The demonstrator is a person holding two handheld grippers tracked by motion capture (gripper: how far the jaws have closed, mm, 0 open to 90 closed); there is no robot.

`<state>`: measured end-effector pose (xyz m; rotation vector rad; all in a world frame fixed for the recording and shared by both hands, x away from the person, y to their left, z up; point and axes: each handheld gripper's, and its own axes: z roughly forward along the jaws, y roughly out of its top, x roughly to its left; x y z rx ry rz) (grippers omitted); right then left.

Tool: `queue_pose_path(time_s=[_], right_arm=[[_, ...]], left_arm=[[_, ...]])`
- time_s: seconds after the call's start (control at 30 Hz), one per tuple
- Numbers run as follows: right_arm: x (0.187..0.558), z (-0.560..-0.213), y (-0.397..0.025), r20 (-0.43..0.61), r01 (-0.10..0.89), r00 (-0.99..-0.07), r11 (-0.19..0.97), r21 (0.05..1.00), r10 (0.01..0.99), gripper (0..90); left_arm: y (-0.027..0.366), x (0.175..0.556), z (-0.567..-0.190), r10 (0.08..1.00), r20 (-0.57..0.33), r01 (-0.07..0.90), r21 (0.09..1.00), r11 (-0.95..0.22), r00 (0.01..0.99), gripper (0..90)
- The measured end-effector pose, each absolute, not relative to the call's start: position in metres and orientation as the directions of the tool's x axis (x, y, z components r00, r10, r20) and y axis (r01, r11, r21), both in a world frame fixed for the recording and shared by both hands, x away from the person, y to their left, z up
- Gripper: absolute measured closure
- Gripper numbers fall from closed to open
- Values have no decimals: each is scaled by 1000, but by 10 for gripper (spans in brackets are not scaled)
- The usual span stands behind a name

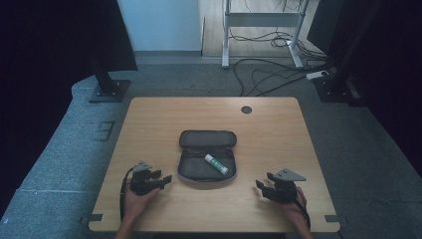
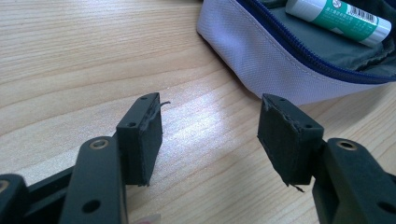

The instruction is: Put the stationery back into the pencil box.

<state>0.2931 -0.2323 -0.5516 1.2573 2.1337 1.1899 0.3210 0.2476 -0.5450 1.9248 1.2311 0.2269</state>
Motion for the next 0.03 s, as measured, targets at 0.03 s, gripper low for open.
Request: queue_pose_path(time_s=[0.03], right_arm=[[294, -552, -233, 84, 527, -515, 238, 816, 853, 394]], left_arm=[[248, 321, -545, 822, -263, 674, 716, -185, 505, 401]])
